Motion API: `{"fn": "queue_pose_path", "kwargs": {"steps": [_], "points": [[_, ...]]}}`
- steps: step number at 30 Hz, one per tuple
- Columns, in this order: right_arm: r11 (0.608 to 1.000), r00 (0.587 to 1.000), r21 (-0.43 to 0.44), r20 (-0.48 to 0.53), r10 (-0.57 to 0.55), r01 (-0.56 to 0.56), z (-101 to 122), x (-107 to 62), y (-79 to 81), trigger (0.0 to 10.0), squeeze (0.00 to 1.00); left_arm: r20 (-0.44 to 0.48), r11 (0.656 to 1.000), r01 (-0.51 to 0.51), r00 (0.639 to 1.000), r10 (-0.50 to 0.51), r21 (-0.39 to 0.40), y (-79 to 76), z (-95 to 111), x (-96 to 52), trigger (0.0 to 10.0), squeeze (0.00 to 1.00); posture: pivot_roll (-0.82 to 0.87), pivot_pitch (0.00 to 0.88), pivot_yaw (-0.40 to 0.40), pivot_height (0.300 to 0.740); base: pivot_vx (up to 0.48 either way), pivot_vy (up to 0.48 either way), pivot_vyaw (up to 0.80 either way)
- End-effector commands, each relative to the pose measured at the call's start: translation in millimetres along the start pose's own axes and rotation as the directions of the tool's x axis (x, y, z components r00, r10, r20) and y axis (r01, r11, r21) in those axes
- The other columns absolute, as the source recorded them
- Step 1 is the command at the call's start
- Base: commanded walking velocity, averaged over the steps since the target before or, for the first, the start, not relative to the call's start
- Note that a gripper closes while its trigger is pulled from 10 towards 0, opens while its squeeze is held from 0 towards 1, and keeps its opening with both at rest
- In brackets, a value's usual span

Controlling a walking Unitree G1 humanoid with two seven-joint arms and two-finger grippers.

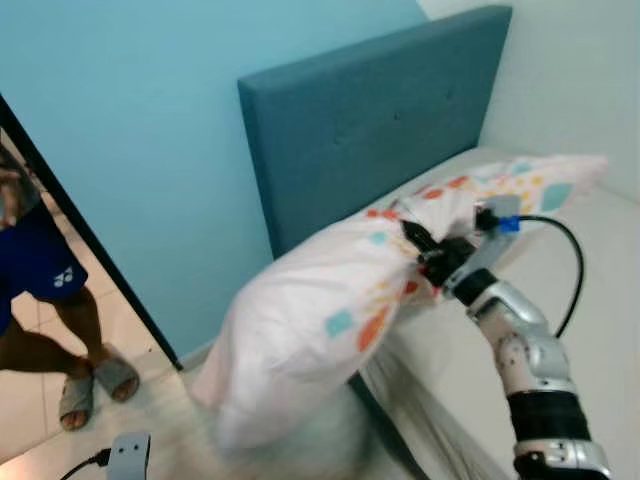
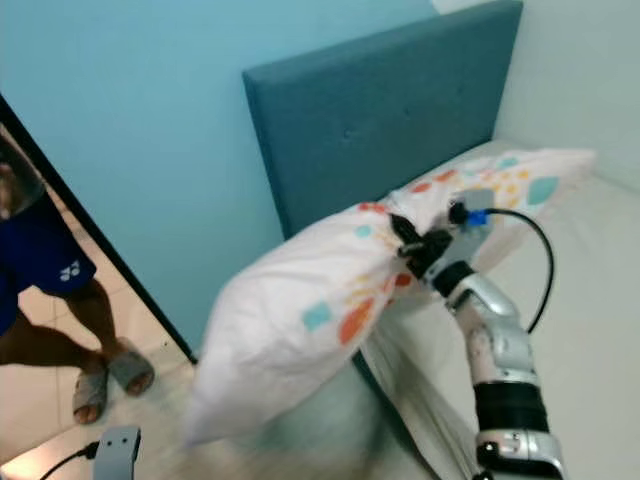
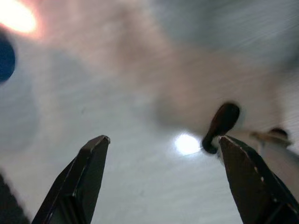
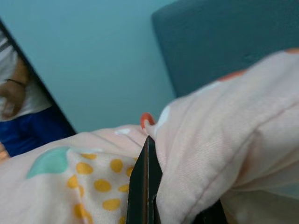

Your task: Clean up the room

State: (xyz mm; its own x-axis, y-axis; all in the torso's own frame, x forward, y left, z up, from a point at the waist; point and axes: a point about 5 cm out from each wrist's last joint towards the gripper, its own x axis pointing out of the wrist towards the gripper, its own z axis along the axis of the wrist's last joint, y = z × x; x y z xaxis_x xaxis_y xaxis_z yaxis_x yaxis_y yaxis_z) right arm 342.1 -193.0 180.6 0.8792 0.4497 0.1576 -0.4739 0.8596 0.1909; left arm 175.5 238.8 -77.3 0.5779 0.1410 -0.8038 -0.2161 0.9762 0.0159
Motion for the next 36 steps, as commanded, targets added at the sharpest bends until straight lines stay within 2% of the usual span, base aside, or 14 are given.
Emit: {"fn": "queue_pose_path", "kwargs": {"steps": [1, 7, 9, 11, 17, 22, 29, 32, 36], "points": [[0.999, 0.997, -0.033, 0.063, 0.035, -0.033, 14.0, 5.9, 6.4, 10.0, 0.0, -0.035, 1.0, -0.006, 0.999, 0.006, -0.002, 1.5, -7.8, -1.1, 10.0, 0.0, -0.11, 0.072, 0.053, 0.74, 0.0, 0.0, 0.76], [0.999, 0.998, -0.034, 0.061, 0.019, -0.017, 12.8, 7.2, 6.0, 10.0, 0.0, -0.033, 1.0, 0.002, 0.999, -0.002, 0.0, -3.2, -4.8, 0.1, 10.0, 0.0, -0.12, 0.071, 0.055, 0.74, 0.0, 0.0, 0.76], [0.997, 0.998, -0.065, 0.051, -0.048, 0.052, 10.6, 6.9, -0.7, 10.0, 0.0, -0.035, 1.0, 0.006, 0.999, -0.006, 0.001, -2.7, -4.9, 0.0, 10.0, 0.0, -0.12, 0.075, 0.056, 0.74, 0.0, 0.0, 0.78], [0.996, 0.997, -0.072, 0.043, -0.057, 0.06, 9.5, 6.7, -1.7, 10.0, 0.0, -0.036, 1.0, 0.007, 0.999, -0.007, 0.001, -2.6, -4.9, 0.0, 10.0, 0.0, -0.12, 0.075, 0.056, 0.74, 0.0, 0.0, 0.79], [0.993, 0.995, -0.067, 0.027, -0.098, 0.099, 3.3, 7.1, -3.4, 10.0, 0.0, -0.039, 1.0, 0.004, 0.999, -0.004, -0.003, -1.3, -5.6, -0.2, 10.0, 0.0, -0.12, 0.078, 0.053, 0.74, 0.0, 0.0, 0.0], [0.994, 0.994, -0.043, -0.025, -0.104, 0.103, -17.8, 8.2, 7.1, 10.0, 0.0, -0.032, 1.0, -0.003, 0.999, 0.002, -0.029, -1.6, -5.0, -0.1, 10.0, 0.0, -0.12, 0.077, 0.046, 0.74, 0.0, 0.0, 0.0], [0.992, 0.99, -0.024, -0.055, -0.128, 0.127, -32.4, 7.4, 11.6, 10.0, 0.0, -0.013, 0.999, -0.001, 1.0, 0.0, -0.05, -3.9, -1.8, 0.6, 10.0, 0.0, -0.11, 0.076, 0.026, 0.74, 0.0, 0.0, 0.0], [0.991, 0.988, -0.012, -0.073, -0.136, 0.135, -42.5, 8.5, 18.2, 10.0, 0.0, -0.005, 0.999, 0.0, 1.0, 0.0, -0.049, -5.2, 0.0, 1.0, 10.0, 0.0, -0.11, 0.076, 0.027, 0.74, 0.297, 0.0, 0.0], [0.989, 0.986, -0.002, -0.068, -0.15, 0.15, -45.4, 9.3, 21.1, 10.0, 0.0, -0.002, 0.999, -0.004, 1.0, 0.004, -0.049, -5.0, 0.3, 1.0, 10.0, 0.0, -0.11, 0.074, 0.027, 0.74, 0.331, 0.0, 0.0]]}}
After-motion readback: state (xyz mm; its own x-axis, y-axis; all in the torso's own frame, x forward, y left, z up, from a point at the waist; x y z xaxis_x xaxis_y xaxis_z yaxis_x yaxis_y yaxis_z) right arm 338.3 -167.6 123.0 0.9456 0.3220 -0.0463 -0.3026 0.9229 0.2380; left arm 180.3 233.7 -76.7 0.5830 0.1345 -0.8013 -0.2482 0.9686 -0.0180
